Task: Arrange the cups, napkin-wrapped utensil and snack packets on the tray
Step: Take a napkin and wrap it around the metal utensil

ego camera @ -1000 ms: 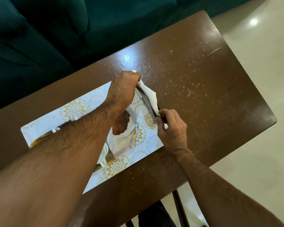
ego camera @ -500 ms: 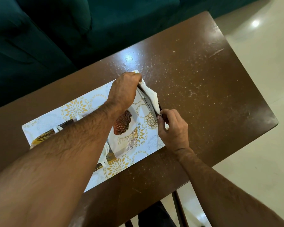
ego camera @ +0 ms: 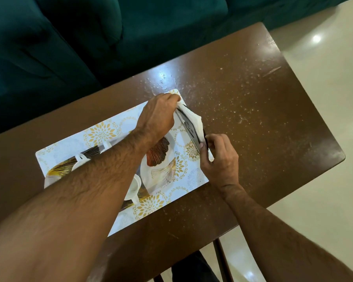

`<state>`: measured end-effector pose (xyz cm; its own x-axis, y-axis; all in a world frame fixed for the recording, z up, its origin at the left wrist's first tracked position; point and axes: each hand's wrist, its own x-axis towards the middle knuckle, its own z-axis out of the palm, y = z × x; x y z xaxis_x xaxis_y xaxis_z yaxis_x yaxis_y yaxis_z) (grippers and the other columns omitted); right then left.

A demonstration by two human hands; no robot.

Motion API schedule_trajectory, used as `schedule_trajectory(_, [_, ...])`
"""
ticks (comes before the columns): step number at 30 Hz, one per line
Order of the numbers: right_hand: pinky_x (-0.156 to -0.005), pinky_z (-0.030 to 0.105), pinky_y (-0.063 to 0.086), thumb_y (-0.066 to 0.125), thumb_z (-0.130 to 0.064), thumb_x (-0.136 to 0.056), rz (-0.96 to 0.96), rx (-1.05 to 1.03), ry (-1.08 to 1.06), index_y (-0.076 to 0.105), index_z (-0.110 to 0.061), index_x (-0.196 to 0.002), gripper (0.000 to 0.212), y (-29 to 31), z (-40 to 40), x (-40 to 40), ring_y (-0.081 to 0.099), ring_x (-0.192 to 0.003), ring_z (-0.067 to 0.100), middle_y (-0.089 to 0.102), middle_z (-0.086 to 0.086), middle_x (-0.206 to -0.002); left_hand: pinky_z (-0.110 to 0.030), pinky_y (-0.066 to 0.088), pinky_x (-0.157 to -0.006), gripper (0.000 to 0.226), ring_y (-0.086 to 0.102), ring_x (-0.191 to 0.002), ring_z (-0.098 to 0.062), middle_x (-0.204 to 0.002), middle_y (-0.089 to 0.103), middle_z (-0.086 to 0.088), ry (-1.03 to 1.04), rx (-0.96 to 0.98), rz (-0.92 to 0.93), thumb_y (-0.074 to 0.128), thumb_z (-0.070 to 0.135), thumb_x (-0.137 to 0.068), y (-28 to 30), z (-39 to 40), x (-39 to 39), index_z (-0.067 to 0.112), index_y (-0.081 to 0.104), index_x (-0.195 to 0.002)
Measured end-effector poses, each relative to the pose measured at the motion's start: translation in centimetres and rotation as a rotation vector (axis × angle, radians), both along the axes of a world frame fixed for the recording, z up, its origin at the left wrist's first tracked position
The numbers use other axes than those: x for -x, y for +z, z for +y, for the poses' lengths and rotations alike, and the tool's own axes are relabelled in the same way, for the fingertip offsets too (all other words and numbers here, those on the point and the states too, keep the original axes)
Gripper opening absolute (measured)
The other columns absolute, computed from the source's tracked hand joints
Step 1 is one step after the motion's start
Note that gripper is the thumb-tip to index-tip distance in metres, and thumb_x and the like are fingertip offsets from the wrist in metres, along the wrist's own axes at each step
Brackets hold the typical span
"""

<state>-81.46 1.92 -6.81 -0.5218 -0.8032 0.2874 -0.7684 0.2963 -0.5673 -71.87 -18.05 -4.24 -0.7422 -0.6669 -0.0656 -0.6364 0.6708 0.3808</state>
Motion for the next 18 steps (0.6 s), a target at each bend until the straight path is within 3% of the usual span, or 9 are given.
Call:
schedule_trajectory(4, [-0.083, 0.041, 0.053, 0.063, -0.025, -0.096, 0.098, 0.034, -0.033, 0.06, -0.008, -0.116, 0.026, 0.7, -0.5, -0.2, 0.059, -0.103, 0.023, 0.059, 0.008, -0.112, -0.04, 0.039, -0.113, 0.047, 0.059, -0.124, -0.029, -0.133, 0.065, -0.012, -0.011, 0.049, 0.008, 0.054, -0.003, -0.093, 0.5, 0.4, -1.5, 0.008, 0.055, -0.138])
schedule_trajectory(8, [-0.098, 0.041, 0.047, 0.064, -0.03, -0.094, 0.165, 0.011, -0.067, 0.055, -0.005, -0.13, 0.045, 1.8, -1.2, -0.2, 0.054, -0.123, 0.027, 0.056, 0.014, -0.13, -0.042, 0.027, -0.125, 0.045, 0.05, -0.135, -0.026, -0.143, 0.057, -0.01, -0.019, 0.119, -0.005, 0.045, 0.023, -0.102, 0.9, 0.5, -3.8, 0.009, 0.047, -0.145])
schedule_trajectory(12, [-0.111, 0.044, 0.04, 0.061, -0.035, -0.095, 0.26, -0.03, -0.007, 0.05, -0.002, -0.139, 0.056, 3.5, -3.0, -1.2, 0.049, -0.134, 0.03, 0.053, 0.017, -0.141, -0.047, 0.019, -0.129, 0.057, 0.039, -0.146, -0.029, -0.154, 0.045, -0.012, 0.02, 0.172, -0.029, 0.043, 0.038, -0.102, 2.0, 0.3, -7.2, 0.008, 0.038, -0.15])
schedule_trajectory(18, [-0.118, 0.052, 0.034, 0.051, -0.042, -0.1, 0.352, -0.12, 0.121, 0.039, -0.001, -0.15, 0.065, 6.1, -7.0, -5.2, 0.038, -0.146, 0.035, 0.042, 0.02, -0.155, -0.048, 0.015, -0.13, 0.067, 0.031, -0.152, -0.031, -0.162, 0.036, -0.016, 0.148, 0.21, -0.056, 0.041, 0.043, -0.101, 4.0, -0.6, -14.2, 0.004, 0.031, -0.156])
